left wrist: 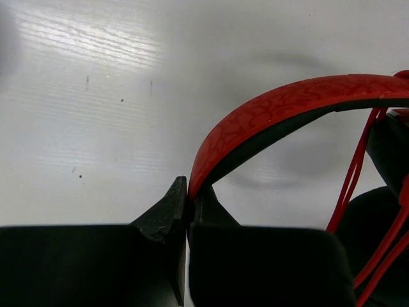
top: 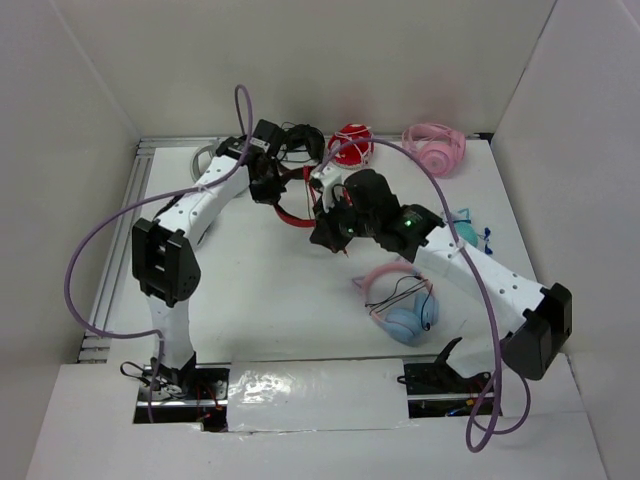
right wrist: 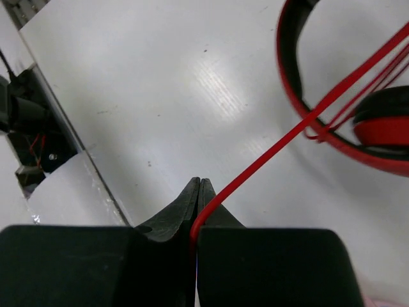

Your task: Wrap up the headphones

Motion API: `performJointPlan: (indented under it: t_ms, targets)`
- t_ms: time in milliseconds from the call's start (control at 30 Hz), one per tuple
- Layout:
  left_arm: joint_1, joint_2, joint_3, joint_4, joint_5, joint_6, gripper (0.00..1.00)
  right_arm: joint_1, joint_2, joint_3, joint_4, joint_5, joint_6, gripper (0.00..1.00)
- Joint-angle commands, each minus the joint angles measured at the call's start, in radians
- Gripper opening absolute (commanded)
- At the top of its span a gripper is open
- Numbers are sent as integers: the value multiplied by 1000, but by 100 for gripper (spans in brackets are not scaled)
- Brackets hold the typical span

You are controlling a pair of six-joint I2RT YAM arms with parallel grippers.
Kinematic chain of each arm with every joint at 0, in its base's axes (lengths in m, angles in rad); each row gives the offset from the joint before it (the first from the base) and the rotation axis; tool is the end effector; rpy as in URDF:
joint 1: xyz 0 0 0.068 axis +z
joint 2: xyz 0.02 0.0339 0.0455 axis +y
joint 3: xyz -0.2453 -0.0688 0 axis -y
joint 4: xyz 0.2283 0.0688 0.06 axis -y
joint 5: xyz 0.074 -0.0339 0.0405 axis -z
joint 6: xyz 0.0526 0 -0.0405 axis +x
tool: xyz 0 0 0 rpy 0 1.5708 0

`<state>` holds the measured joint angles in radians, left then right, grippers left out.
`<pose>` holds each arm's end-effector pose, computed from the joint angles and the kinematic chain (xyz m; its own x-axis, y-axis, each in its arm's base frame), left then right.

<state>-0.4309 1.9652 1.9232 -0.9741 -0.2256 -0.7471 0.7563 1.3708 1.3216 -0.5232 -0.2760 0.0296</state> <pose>0.3782 -0.1609 0.2838 -0.7705 -0.3747 -0.5156 -0.3047 0.9271 -0.2184 0.2135 0.2211 0.3351 -0.4183 -0.3555 -0.8359 -0.8149 0.5534 0.1724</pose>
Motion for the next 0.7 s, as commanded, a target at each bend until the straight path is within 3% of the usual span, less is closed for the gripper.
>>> performJointPlan:
  t_ms: [0, 233, 467, 667]
  targets:
    - [64, -55, -59, 125, 80, -98, 0, 51, -61, -83, 187, -124, 47, 0]
    - [66, -242, -156, 273, 156, -114, 0, 78, 11, -263, 428, -66, 44, 0]
    - [64, -319, -159, 337, 216, -60, 0, 92, 2, -384, 574, -26, -2, 4]
    - [58, -391, -181, 360, 249, -18, 0, 94, -44, -455, 673, 154, 9, 5]
